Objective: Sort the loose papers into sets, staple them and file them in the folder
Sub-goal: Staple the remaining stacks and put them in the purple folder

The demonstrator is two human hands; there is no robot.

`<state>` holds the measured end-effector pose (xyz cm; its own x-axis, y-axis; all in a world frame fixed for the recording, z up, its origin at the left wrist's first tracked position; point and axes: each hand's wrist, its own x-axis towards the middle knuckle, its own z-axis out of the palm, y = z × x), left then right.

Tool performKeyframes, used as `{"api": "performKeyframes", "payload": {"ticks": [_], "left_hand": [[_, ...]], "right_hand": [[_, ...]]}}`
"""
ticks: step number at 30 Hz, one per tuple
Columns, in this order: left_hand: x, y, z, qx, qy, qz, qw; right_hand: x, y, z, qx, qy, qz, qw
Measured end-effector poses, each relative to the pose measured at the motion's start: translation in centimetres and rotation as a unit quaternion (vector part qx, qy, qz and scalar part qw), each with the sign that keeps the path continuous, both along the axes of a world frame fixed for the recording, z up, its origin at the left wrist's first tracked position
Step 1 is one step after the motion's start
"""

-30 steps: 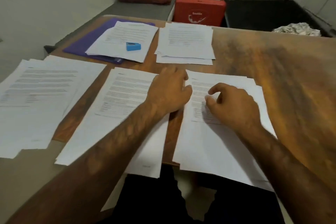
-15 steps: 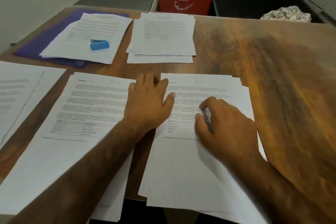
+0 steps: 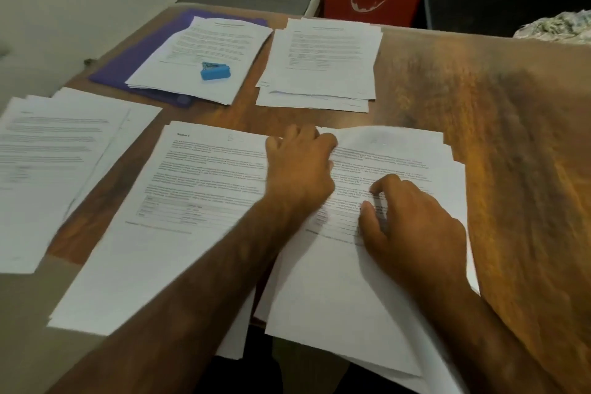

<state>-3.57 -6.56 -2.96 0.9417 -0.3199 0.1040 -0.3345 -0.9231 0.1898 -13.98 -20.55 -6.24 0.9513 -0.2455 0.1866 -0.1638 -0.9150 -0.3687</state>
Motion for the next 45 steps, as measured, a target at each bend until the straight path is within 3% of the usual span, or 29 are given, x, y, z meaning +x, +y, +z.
{"api": "performKeyframes", "payload": {"ticks": [3,8,10,13,17,19,21,23,27,29,31,34,36,39,45], "left_hand": [[-0.9,-0.6,0.0,-0.054,-0.019,-0.025,0.998],[-1.7,-0.5,0.3,-0.235,-0.054,-0.074,0.968],[-1.4,0.2,1.0,-0.313,-0.006,-0.039,0.949],[-0.9,1.2,1.7,-0.429,0.131,-0.002,0.893],[-2.0,2.0,1.2,-0.353,0.158,-0.030,0.922],[-3.1,2.0,1.0,-0.362,0.149,-0.047,0.919],[-4.1,1.9,1.1,-0.433,0.150,-0.065,0.887],[-4.7,1.7,1.4,-0.519,0.180,-0.082,0.832],[-4.3,0.9,2.3,-0.600,0.224,-0.054,0.766],[-4.3,-0.6,2.7,-0.603,0.233,-0.036,0.762],[-4.3,-2.7,3.0,-0.603,0.240,-0.021,0.760],[-4.3,-6.4,3.5,-0.625,0.275,-0.008,0.730],[-4.3,-8.5,3.7,-0.611,0.296,0.008,0.734],[-4.4,-9.6,3.5,-0.577,0.318,0.002,0.753],[-4.6,-8.2,2.3,-0.463,0.343,-0.033,0.816]], "right_hand": [[0.0,0.0,0.0,-0.006,-0.007,-0.008,1.000],[-0.2,0.4,0.0,-0.023,-0.035,-0.015,0.999],[-0.4,0.4,0.2,-0.020,-0.033,-0.020,0.999],[-0.5,0.5,0.8,-0.009,-0.020,-0.015,1.000],[-0.8,0.3,1.8,0.031,0.032,0.002,0.999],[-1.3,-0.1,2.5,0.061,0.036,0.000,0.997],[-2.3,-0.6,3.0,0.035,-0.006,-0.029,0.999],[-3.2,-1.3,3.6,0.028,-0.049,-0.083,0.995],[-4.9,-4.6,4.7,0.122,-0.091,-0.185,0.971],[-6.2,-7.1,5.3,0.227,-0.088,-0.213,0.946],[-7.3,-9.2,5.4,0.384,-0.081,-0.217,0.894],[-8.5,-11.3,4.8,0.448,-0.072,-0.238,0.859],[-8.6,-12.6,4.1,0.422,-0.080,-0.274,0.861],[-7.7,-14.5,3.5,0.435,-0.125,-0.321,0.832],[-3.0,-16.2,3.3,0.473,-0.182,-0.361,0.783]]}}
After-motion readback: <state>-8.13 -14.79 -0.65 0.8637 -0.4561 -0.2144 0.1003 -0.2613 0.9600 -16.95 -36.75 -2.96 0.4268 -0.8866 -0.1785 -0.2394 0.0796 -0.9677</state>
